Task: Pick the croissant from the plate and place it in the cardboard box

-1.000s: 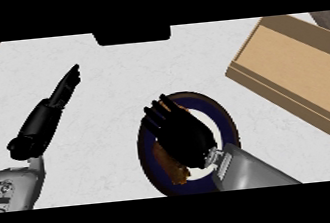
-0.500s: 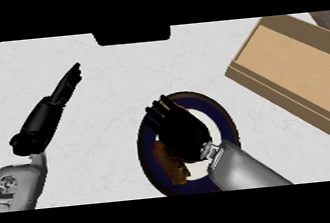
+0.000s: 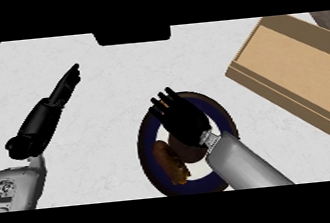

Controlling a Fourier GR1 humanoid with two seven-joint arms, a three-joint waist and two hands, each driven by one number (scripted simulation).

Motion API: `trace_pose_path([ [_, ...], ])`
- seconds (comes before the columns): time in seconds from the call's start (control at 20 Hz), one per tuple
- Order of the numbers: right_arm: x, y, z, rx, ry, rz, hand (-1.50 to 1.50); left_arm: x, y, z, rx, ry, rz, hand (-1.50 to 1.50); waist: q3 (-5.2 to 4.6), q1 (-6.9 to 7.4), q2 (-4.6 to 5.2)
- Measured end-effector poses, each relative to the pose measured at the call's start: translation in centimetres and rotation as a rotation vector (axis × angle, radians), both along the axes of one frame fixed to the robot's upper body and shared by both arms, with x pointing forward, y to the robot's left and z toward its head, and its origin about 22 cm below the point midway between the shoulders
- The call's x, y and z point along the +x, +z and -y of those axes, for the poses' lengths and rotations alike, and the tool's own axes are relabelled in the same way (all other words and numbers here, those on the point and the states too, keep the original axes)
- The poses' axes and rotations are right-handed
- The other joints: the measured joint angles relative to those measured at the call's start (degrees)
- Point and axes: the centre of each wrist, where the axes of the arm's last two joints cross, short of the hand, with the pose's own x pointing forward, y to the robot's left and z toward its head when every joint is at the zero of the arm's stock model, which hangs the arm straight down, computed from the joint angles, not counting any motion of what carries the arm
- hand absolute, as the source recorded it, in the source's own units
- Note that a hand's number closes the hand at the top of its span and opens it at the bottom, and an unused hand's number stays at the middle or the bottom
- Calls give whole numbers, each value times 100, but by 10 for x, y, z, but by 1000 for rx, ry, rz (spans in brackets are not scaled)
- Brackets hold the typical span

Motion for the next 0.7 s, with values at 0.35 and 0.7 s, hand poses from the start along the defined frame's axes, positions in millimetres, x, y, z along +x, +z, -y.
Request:
trace_pose_path([
  [0.35,11,-16,-4,-3,106,9,150,-4,-3,-6,5,-1,-1,0,-3,16,-24],
  [0.7,14,-21,-2,61,224,91,150,-8,0,0,3,2,4,0,-13,5,-49],
])
